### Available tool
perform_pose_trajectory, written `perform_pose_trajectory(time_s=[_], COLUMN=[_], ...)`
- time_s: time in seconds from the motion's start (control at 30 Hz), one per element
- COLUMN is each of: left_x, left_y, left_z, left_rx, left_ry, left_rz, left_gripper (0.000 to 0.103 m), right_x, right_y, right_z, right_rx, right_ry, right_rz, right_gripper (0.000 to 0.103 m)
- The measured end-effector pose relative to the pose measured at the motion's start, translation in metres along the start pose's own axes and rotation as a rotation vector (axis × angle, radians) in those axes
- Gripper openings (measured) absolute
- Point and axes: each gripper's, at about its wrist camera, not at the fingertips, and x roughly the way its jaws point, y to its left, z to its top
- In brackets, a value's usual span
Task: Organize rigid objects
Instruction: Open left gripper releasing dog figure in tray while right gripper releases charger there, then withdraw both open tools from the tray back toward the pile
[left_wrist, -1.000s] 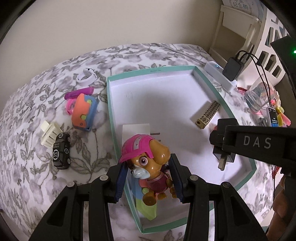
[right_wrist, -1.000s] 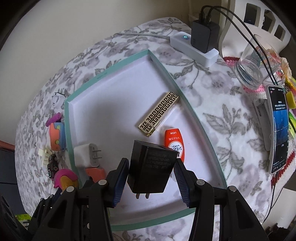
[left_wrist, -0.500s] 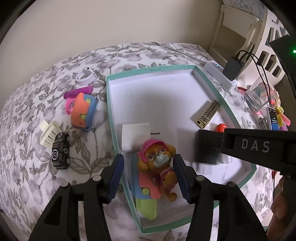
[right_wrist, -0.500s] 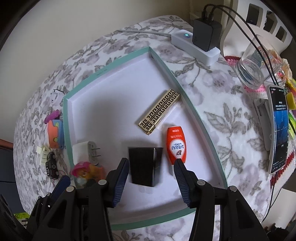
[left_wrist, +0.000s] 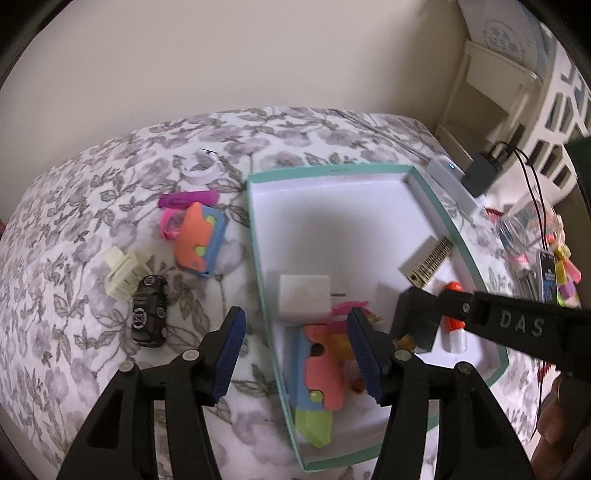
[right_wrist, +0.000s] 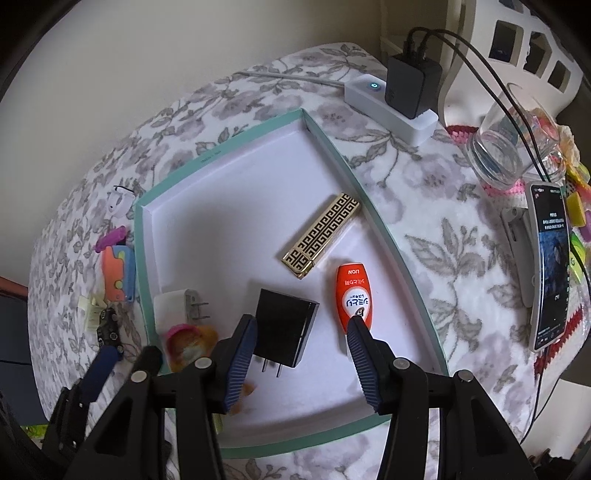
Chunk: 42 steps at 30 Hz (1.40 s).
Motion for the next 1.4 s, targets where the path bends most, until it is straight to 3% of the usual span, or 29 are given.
perform_pose_trajectory(time_s=[0.3,0.43,0.63,0.73,0.77,0.8,0.87,1.07,1.17,1.4], left_x=[-0.002,-0.001,0.000,0.000,-0.001,-0.003,-0.005,-0.011,-0.013,-0.016], left_y=[0.041,0.077,0.129,0.152,0.161,0.166,0.179,0.218,0.236,0.266], left_z=[0.011,0.014,0.012,0.010,0.009,0.007,0.005,-0.005,-0.010,-0.021], left_rx=[-0.152,-0.271,-0.424,-0.492,-0.515,-0.525,-0.559,-0.640,-0.666,-0.747], left_ry=[0.011,0.027,0.058,0.064,0.064,0.063,0.060,0.051,0.046,0.029], left_rz=[0.026,0.062,0.119,0.130,0.140,0.145,0.165,0.238,0.277,0.310], left_gripper=[0.065,0.073,0.073,0.075,0.081,0.087,0.089,0.091,0.091,0.092], right_x=[-0.005,-0.008,-0.009,-0.008,-0.007,-0.007,-0.006,-0.001,0.002,0.012], right_y=[0.018,0.033,0.061,0.075,0.080,0.085,0.094,0.122,0.133,0.156], right_z=[-0.003,-0.004,-0.008,-0.012,-0.013,-0.015,-0.018,-0.028,-0.031,-0.035], right_rx=[-0.063,-0.112,-0.190,-0.227,-0.237,-0.251,-0.279,-0.343,-0.360,-0.363], right_ry=[-0.020,-0.037,-0.049,-0.057,-0.059,-0.062,-0.065,-0.057,-0.053,-0.031], right_rz=[-0.020,-0.041,-0.047,-0.044,-0.042,-0.038,-0.027,-0.001,0.012,0.054], right_gripper=[0.062,0.067,0.068,0.078,0.081,0.081,0.081,0.083,0.093,0.095])
